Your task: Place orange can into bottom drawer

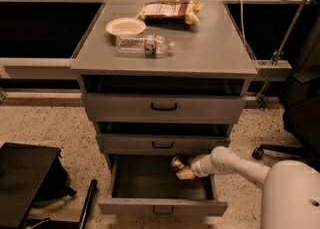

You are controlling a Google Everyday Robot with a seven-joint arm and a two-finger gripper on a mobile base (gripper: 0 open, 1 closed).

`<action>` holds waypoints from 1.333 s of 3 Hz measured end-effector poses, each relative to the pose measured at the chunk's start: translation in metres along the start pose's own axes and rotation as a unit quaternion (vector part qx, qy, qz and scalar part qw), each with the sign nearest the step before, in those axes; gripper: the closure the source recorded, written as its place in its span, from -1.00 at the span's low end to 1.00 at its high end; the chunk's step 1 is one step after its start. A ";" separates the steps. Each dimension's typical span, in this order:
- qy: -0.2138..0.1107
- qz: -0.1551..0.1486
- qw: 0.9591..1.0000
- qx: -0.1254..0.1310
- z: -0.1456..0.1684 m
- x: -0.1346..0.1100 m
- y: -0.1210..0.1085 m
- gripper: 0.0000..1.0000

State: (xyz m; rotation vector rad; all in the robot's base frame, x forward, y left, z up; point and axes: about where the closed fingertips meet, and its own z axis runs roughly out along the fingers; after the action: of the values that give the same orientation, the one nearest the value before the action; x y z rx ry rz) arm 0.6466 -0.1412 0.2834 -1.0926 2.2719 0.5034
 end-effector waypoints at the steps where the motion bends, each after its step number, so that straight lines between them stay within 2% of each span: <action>1: -0.005 0.001 1.000 0.010 -0.002 -0.005 -0.014 1.00; 2: 0.020 -0.010 0.999 0.029 0.002 0.006 -0.010 1.00; 3: 0.057 0.010 0.998 0.038 0.026 0.053 -0.004 1.00; 4: 0.082 0.068 0.994 0.011 0.067 0.116 0.015 1.00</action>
Offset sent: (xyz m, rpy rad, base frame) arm -0.0080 -0.0188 -0.0198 -0.2062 -0.0339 -0.0302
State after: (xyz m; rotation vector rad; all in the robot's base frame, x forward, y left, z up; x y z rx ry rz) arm 0.5973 -0.1632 0.1599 -1.0051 2.5027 0.4569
